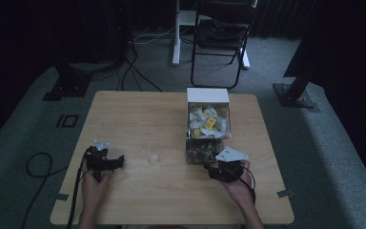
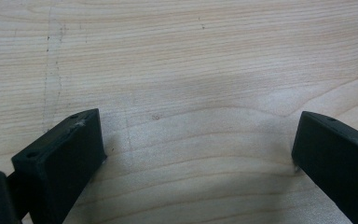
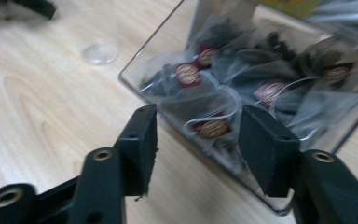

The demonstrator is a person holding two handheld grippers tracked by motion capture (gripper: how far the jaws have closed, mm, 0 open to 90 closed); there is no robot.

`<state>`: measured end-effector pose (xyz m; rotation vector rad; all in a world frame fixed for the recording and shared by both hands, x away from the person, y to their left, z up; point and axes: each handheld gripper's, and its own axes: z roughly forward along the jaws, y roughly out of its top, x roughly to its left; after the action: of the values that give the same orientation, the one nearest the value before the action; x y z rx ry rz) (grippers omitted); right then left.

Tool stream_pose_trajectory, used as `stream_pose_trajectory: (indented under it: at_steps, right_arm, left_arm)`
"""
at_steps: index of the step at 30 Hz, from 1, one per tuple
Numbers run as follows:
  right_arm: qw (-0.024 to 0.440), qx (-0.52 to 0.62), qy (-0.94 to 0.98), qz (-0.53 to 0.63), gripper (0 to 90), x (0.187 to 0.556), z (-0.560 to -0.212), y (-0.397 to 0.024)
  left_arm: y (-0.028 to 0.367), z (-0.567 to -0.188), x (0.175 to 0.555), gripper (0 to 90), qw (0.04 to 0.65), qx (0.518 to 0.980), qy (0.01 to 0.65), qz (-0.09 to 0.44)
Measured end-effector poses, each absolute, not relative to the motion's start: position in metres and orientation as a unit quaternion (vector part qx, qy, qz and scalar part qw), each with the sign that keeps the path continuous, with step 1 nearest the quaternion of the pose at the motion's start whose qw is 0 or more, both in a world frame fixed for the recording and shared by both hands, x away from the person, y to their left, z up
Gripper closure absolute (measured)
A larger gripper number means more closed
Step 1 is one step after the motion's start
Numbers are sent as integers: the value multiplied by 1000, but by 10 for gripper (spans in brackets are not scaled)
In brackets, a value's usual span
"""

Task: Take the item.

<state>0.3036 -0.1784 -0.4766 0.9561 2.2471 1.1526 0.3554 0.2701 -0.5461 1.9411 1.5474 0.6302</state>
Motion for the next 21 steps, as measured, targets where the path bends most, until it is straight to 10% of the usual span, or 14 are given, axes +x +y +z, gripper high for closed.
stream_pose_trajectory:
  at_steps: [21]
  right_arm:
    - [221, 351, 809, 417, 853, 315, -479, -171]
  left_arm:
    - [270, -546, 355, 28, 286, 726, 579, 236]
